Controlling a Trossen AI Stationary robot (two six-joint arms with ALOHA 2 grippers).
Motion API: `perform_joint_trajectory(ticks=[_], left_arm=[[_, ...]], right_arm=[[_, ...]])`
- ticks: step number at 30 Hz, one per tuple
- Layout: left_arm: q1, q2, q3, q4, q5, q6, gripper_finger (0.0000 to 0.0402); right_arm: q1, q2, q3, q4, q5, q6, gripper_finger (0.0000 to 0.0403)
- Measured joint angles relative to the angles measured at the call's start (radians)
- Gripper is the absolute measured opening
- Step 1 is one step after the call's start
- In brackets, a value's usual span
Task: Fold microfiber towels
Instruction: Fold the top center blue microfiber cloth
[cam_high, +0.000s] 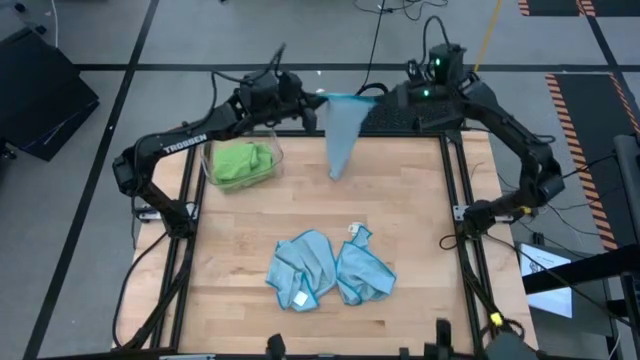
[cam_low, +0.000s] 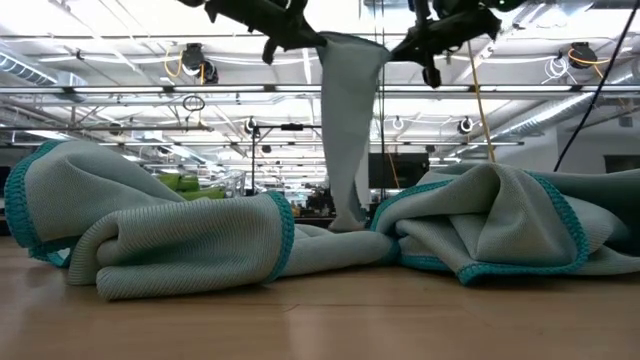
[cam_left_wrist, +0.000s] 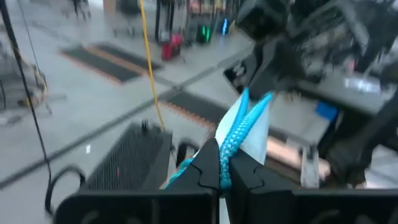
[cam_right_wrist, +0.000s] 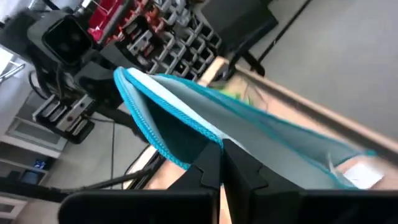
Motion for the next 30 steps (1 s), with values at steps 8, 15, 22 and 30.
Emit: perform_joint_trajectory(ticks=[8, 15, 22, 30], left_arm=[[0.019, 0.000, 0.000, 0.086, 0.059, -0.070, 0.0003], [-0.031, 0.001, 0.000, -0.032, 0.068, -0.097, 0.0003], [-0.116, 0.001, 0.001, -0.242, 0.055, -0.093, 0.0007], [-0.249, 0.000, 0.001, -0.437, 0.025, -0.116, 0.0007]], right_arm=[[-0.049, 0.069, 0.217, -0.117, -0.012, -0.065, 0.0000], [-0.059, 0.046, 0.235, -0.438, -0.044, -0.244, 0.0000], [0.006, 0.041, 0.220, -0.736, -0.028, -0.409, 0.0000], [0.154, 0.039, 0.103, -0.783, -0.014, -0.403, 0.0000]])
